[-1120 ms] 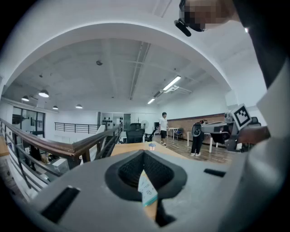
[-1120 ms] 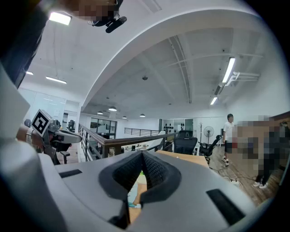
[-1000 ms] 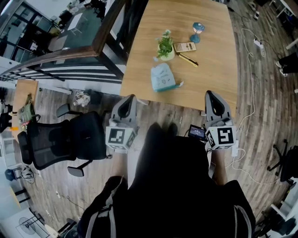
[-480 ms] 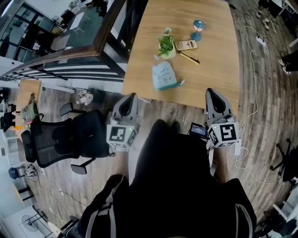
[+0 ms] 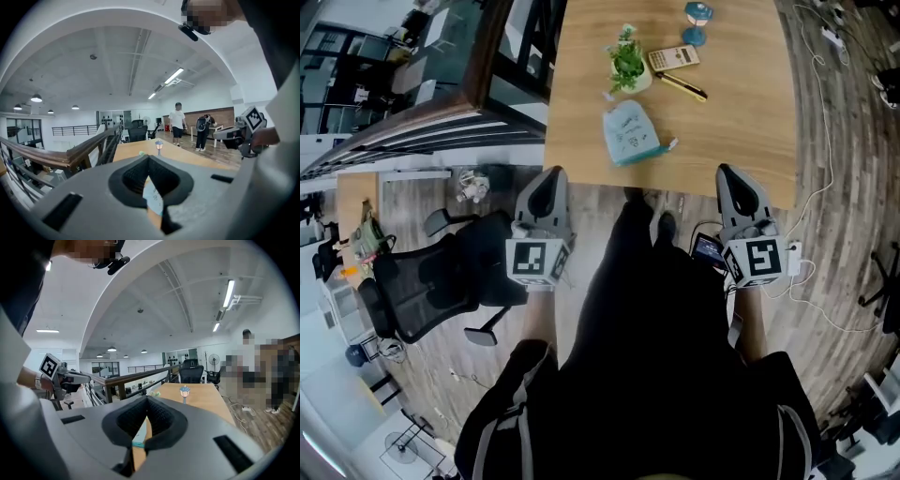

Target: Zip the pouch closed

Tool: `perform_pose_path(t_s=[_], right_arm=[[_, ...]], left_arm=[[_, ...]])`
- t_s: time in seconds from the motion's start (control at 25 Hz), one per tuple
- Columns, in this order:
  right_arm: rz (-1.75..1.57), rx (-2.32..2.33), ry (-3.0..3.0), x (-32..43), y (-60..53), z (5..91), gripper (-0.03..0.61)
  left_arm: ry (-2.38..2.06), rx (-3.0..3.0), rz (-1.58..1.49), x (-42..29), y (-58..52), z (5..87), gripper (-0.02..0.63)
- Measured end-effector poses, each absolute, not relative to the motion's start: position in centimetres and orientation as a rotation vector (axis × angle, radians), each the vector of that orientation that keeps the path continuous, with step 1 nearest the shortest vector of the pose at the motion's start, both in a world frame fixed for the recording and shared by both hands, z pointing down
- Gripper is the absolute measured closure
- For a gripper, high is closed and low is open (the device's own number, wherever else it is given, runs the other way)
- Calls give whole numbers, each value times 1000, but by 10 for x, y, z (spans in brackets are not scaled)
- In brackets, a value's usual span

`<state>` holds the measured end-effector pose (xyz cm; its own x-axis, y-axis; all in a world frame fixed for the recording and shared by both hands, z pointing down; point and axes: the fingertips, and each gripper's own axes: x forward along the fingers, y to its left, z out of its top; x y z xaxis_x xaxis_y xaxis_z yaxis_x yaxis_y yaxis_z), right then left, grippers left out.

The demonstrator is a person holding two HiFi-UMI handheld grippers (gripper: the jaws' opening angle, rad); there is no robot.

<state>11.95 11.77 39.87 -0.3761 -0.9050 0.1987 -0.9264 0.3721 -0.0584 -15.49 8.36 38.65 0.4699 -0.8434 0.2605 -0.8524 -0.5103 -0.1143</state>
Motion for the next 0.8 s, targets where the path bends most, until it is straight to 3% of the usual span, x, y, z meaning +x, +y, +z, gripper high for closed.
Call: perform_pose_path(t_s=[0.8], right_arm=[[329, 1601, -2344, 84, -38, 405, 566]], left_arm=[[-1273, 2620, 361, -146, -101, 442, 614]])
